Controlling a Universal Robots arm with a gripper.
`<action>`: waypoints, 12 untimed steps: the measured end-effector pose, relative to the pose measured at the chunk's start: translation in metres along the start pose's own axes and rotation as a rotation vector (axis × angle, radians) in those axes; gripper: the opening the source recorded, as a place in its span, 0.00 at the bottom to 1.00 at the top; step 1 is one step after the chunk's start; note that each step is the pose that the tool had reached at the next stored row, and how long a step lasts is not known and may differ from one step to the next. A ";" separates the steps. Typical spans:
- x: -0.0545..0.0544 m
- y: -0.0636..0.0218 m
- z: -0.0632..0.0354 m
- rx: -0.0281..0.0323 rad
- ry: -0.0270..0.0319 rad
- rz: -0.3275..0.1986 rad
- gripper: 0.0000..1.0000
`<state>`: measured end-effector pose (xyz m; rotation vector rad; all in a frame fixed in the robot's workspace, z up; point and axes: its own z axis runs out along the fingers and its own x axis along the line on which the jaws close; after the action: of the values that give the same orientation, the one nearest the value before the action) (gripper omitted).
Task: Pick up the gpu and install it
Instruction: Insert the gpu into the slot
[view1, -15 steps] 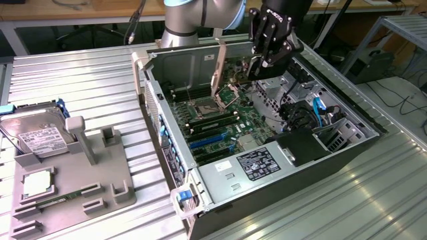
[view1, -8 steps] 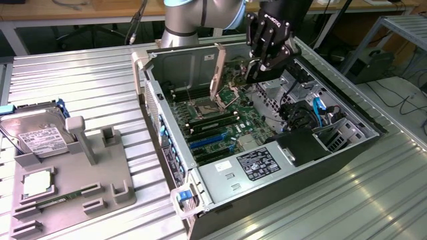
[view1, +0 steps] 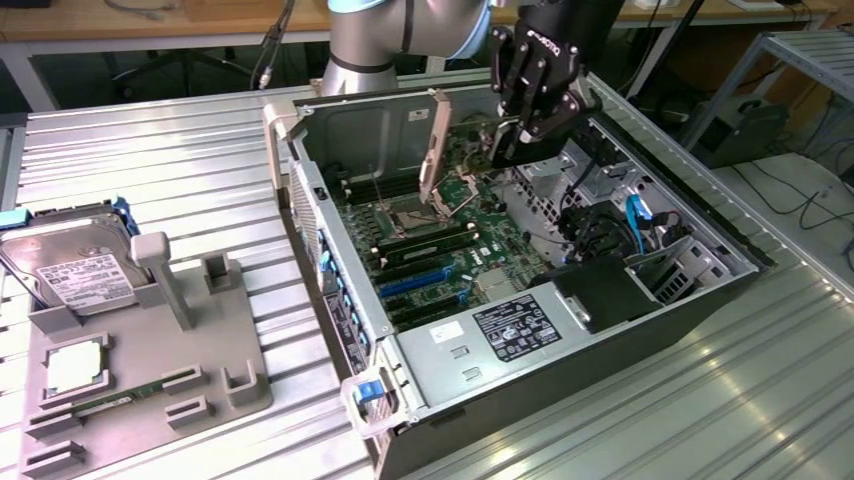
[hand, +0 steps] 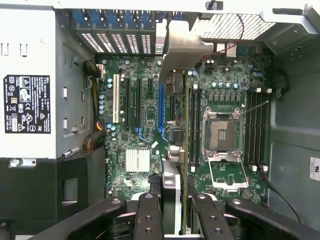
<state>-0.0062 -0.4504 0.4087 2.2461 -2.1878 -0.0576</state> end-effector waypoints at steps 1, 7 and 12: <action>0.000 0.0006 0.0006 -0.0001 0.0003 0.000 0.28; 0.000 0.0018 0.0066 0.0044 0.0018 0.000 0.28; -0.001 0.0117 0.0154 0.0049 0.0018 0.001 0.28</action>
<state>-0.0185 -0.4492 0.3937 2.2463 -2.1909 -0.0502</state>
